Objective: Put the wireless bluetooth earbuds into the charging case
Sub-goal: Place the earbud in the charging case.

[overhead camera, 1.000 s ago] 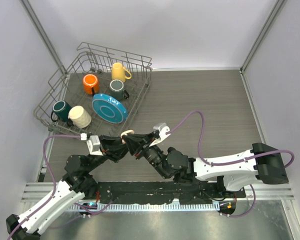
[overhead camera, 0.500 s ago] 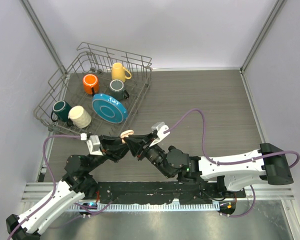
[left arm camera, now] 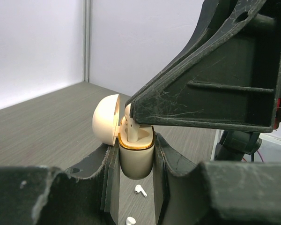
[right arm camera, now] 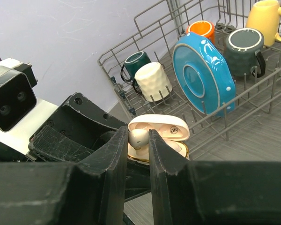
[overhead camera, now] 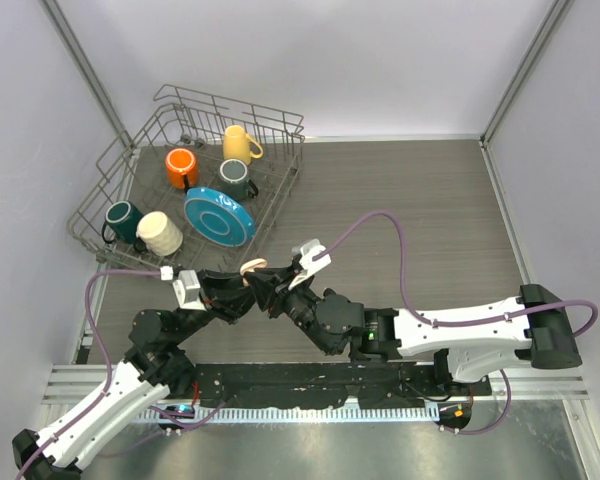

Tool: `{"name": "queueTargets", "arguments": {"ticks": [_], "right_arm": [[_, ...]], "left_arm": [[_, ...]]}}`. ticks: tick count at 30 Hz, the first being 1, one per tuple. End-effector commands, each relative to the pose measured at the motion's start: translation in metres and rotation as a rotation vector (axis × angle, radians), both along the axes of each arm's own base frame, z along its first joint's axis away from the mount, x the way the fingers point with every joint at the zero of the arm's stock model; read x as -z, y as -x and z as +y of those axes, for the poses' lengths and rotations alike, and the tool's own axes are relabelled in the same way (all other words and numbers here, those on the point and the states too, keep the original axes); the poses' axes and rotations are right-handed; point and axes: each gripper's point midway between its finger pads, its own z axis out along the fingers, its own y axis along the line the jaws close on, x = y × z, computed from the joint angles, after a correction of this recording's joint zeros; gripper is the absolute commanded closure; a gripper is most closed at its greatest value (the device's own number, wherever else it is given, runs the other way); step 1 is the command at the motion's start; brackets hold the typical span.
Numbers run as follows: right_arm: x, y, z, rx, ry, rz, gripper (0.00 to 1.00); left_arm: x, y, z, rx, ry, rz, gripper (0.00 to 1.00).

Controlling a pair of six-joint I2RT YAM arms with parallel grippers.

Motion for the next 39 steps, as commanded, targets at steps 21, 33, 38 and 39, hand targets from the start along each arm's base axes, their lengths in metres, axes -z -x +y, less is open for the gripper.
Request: {"name": "queueTargets", "arguments": {"ticks": [21, 33, 38, 39], "right_arm": [[-0.022, -0.004, -0.003, 0.020, 0.032, 0.055, 0.57], [-0.047, -0.007, -0.010, 0.024, -0.044, 0.054, 0.39], [-0.070, 0.003, -0.015, -0.049, -0.119, 0.021, 0.37], [-0.076, 0.005, -0.019, -0.058, -0.146, 0.018, 0.37]], "left_arm": [[-0.036, 0.013, 0.008, 0.013, 0.074, -0.108, 1.00], [-0.032, 0.013, 0.008, 0.014, 0.068, -0.100, 1.00], [-0.028, 0.011, 0.006, 0.013, 0.055, -0.086, 1.00], [-0.027, 0.010, 0.006, 0.009, 0.051, -0.084, 1.00]]}}
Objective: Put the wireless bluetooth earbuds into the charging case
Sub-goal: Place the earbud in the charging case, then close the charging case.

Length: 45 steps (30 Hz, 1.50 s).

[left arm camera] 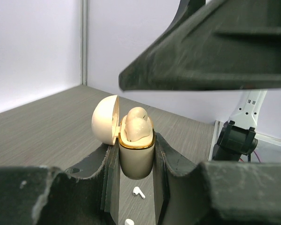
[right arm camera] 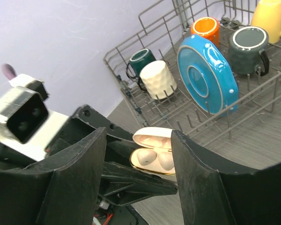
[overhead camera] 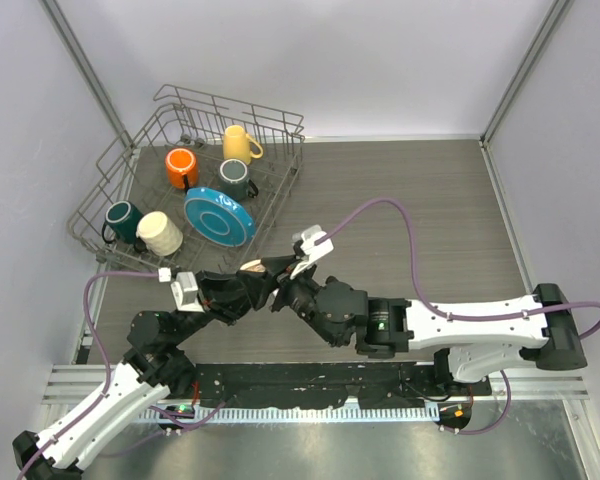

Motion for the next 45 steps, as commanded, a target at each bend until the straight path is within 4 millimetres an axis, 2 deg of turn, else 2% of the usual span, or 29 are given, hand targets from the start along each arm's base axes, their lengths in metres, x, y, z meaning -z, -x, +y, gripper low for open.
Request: {"name": "queueTargets", "arguments": {"ticks": [1, 4, 8, 10, 11, 13, 14, 15, 16, 18, 19, 23, 32, 38, 43, 45], "right_arm": [[-0.059, 0.006, -0.019, -0.041, -0.187, -0.036, 0.37], [-0.065, 0.008, -0.030, -0.047, -0.223, -0.031, 0.37], [-0.052, -0.009, -0.047, 0.041, -0.173, 0.046, 0.37], [-0.041, -0.021, -0.054, 0.090, -0.129, 0.125, 0.37], [-0.034, -0.036, -0.063, 0.134, -0.111, 0.157, 0.37], [-0.014, -0.040, -0.062, 0.082, -0.098, 0.277, 0.37], [-0.005, -0.067, -0.074, 0.123, -0.110, 0.325, 0.37], [0.012, -0.072, -0.076, 0.117, -0.095, 0.386, 0.37], [0.020, -0.068, -0.070, 0.047, -0.125, 0.471, 0.37], [0.033, -0.075, -0.069, 0.018, -0.127, 0.519, 0.37], [0.034, -0.068, -0.062, -0.033, -0.125, 0.536, 0.37], [0.045, -0.065, -0.053, -0.071, -0.106, 0.560, 0.37], [0.059, -0.062, -0.050, -0.095, -0.052, 0.564, 0.37], [0.082, -0.056, -0.048, -0.117, -0.008, 0.595, 0.37], [0.080, -0.049, -0.043, -0.173, -0.053, 0.596, 0.37], [0.080, -0.040, -0.042, -0.223, -0.059, 0.602, 0.37]], "left_arm": [[-0.024, 0.007, 0.005, 0.004, 0.045, -0.069, 1.00], [-0.022, 0.006, 0.005, -0.001, 0.039, -0.062, 1.00], [-0.019, 0.006, 0.004, 0.004, 0.033, -0.061, 1.00], [-0.017, 0.009, 0.002, 0.021, 0.025, -0.061, 1.00], [-0.016, 0.010, 0.001, 0.028, 0.022, -0.056, 1.00], [-0.014, 0.012, -0.001, 0.049, 0.011, -0.054, 1.00], [-0.014, 0.013, -0.002, 0.055, 0.008, -0.053, 1.00], [-0.014, 0.013, -0.003, 0.058, 0.005, -0.052, 1.00], [-0.014, 0.015, -0.004, 0.072, -0.002, -0.058, 1.00], [-0.014, 0.015, -0.008, 0.088, -0.022, -0.062, 1.00], [-0.012, 0.017, -0.010, 0.102, -0.039, -0.056, 1.00], [-0.006, 0.019, -0.019, 0.152, -0.088, -0.039, 1.00], [-0.001, 0.021, -0.027, 0.199, -0.142, -0.034, 1.00], [0.001, 0.020, -0.029, 0.204, -0.149, -0.029, 1.00], [0.004, 0.019, -0.030, 0.206, -0.153, -0.016, 1.00], [0.005, 0.018, -0.030, 0.199, -0.152, -0.012, 1.00]]}}
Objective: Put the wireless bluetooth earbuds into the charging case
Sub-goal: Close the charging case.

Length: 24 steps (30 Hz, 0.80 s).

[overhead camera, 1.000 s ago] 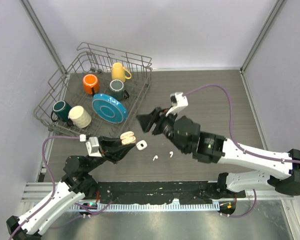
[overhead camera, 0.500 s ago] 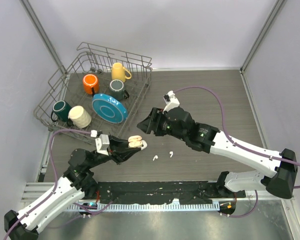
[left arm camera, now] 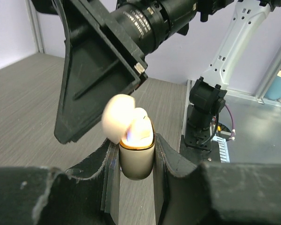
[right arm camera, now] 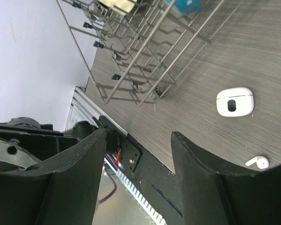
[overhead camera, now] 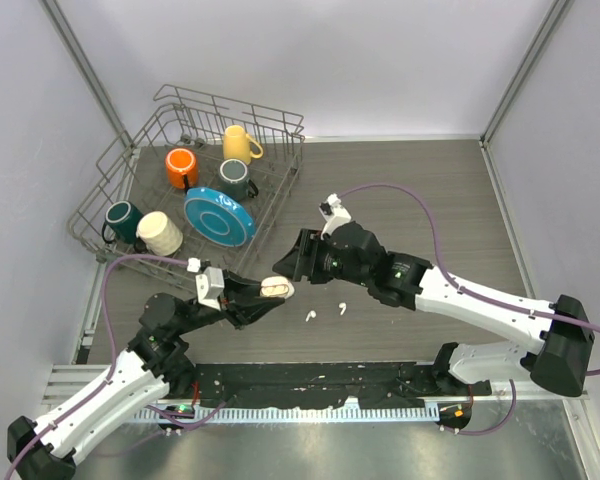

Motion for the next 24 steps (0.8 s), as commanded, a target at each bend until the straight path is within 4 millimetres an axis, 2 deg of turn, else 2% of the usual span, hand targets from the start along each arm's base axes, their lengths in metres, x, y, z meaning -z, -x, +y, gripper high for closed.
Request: {"name": "queueTargets", "arguments": {"ticks": [1, 5, 10, 11, 13, 14, 15, 16, 17, 18, 19, 20, 23, 24], "right_arm": [[-0.016, 0.015, 0.009, -0.090, -0.098, -0.010, 0.37], [-0.010, 0.018, 0.002, -0.074, -0.113, -0.006, 0.37], [-0.020, 0.021, -0.007, -0.068, -0.141, -0.040, 0.37], [-0.014, 0.021, -0.011, -0.056, -0.122, -0.030, 0.37], [-0.011, 0.007, -0.026, 0.059, -0.098, -0.036, 0.37], [0.002, 0.005, -0.036, 0.102, -0.057, -0.014, 0.37], [0.009, -0.007, -0.050, 0.204, -0.029, -0.023, 0.37], [0.012, -0.011, -0.059, 0.277, -0.043, 0.016, 0.37], [0.025, -0.011, -0.076, 0.346, -0.007, 0.038, 0.37], [0.028, -0.018, -0.091, 0.439, -0.005, 0.038, 0.37], [0.030, -0.019, -0.100, 0.500, -0.027, 0.068, 0.37], [0.035, -0.016, -0.113, 0.533, -0.030, 0.077, 0.37], [0.036, -0.014, -0.138, 0.623, -0.070, 0.076, 0.37], [0.035, -0.014, -0.144, 0.643, -0.077, 0.072, 0.37]], "left_arm": [[-0.021, 0.002, 0.001, 0.003, 0.036, -0.054, 1.00], [-0.018, 0.002, 0.001, 0.004, 0.031, -0.042, 1.00], [-0.018, -0.001, 0.002, -0.011, 0.032, -0.032, 1.00], [-0.017, -0.001, 0.002, -0.013, 0.028, -0.021, 1.00], [-0.016, -0.002, 0.000, -0.007, 0.018, -0.011, 1.00], [-0.013, -0.002, -0.001, -0.004, 0.000, 0.005, 1.00], [-0.011, -0.003, -0.002, -0.003, -0.015, 0.020, 1.00], [-0.014, -0.005, -0.003, -0.010, -0.028, 0.033, 1.00], [-0.004, -0.008, -0.003, -0.018, -0.071, 0.081, 1.00], [-0.001, -0.010, -0.004, -0.025, -0.094, 0.099, 1.00], [-0.003, -0.015, -0.006, -0.037, -0.112, 0.122, 1.00], [0.006, -0.017, -0.006, -0.043, -0.152, 0.167, 1.00], [0.015, -0.024, -0.013, -0.051, -0.209, 0.271, 1.00], [0.011, -0.026, -0.015, -0.052, -0.205, 0.302, 1.00]]}}
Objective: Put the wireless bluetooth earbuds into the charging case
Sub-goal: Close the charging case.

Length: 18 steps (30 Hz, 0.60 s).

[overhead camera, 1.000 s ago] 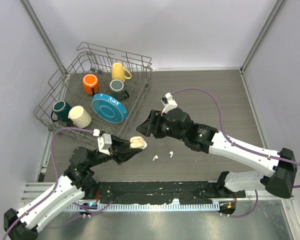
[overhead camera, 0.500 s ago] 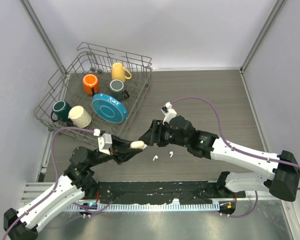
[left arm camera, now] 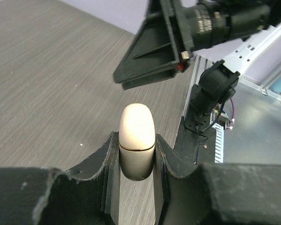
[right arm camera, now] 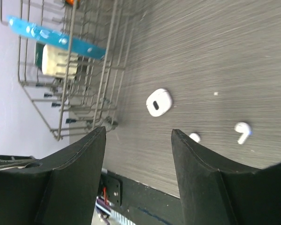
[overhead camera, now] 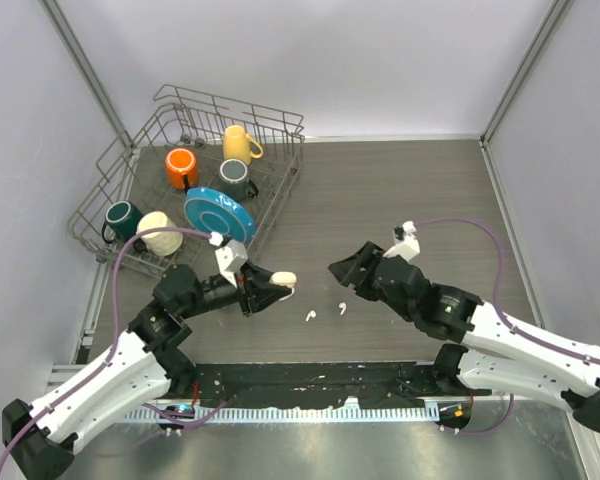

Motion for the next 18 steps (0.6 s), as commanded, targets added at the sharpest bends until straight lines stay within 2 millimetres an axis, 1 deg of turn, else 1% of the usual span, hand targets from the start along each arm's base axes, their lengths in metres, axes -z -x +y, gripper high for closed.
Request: {"name": "queueTargets", "arguments": {"ticks": [1, 2, 3, 4, 5, 6, 8, 9, 11, 12, 14, 15, 16, 18], "right_arm": [[-0.003, -0.012, -0.051, 0.259, -0.040, -0.016, 0.37], [-0.001, -0.011, -0.058, 0.277, -0.030, -0.016, 0.37], [-0.007, -0.010, -0.064, 0.288, -0.047, -0.029, 0.37], [-0.009, -0.011, -0.070, 0.312, -0.043, -0.043, 0.37], [-0.009, -0.010, -0.075, 0.320, -0.031, -0.042, 0.37], [-0.013, -0.008, -0.079, 0.326, -0.042, -0.052, 0.37], [-0.015, -0.008, -0.087, 0.345, -0.034, -0.059, 0.37], [-0.017, -0.007, -0.089, 0.350, -0.032, -0.063, 0.37], [-0.018, -0.007, -0.095, 0.363, -0.025, -0.068, 0.37], [-0.019, -0.006, -0.096, 0.362, -0.025, -0.067, 0.37], [-0.020, -0.005, -0.098, 0.362, -0.028, -0.068, 0.37], [-0.021, -0.004, -0.098, 0.362, -0.030, -0.069, 0.37], [-0.022, -0.004, -0.099, 0.361, -0.029, -0.071, 0.37], [-0.023, -0.003, -0.099, 0.358, -0.032, -0.070, 0.37]], "left_arm": [[0.001, -0.011, -0.006, -0.037, -0.058, 0.149, 1.00], [0.014, -0.015, -0.011, -0.038, -0.093, 0.207, 1.00], [0.010, -0.017, -0.014, -0.038, -0.092, 0.226, 1.00], [0.013, -0.019, -0.017, -0.040, -0.101, 0.262, 1.00], [0.025, -0.022, -0.023, -0.045, -0.141, 0.311, 1.00], [0.021, -0.025, -0.028, -0.048, -0.148, 0.315, 1.00], [0.034, -0.022, -0.034, -0.040, -0.208, 0.359, 1.00], [0.040, -0.027, -0.040, -0.050, -0.236, 0.383, 1.00], [0.046, -0.023, -0.051, -0.027, -0.263, 0.403, 1.00], [0.049, -0.027, -0.057, -0.035, -0.280, 0.415, 1.00], [0.056, -0.029, -0.064, -0.053, -0.297, 0.449, 1.00], [0.057, -0.034, -0.066, -0.084, -0.296, 0.460, 1.00], [0.069, -0.037, -0.070, -0.095, -0.320, 0.490, 1.00], [0.076, -0.042, -0.075, -0.120, -0.327, 0.521, 1.00]]}}
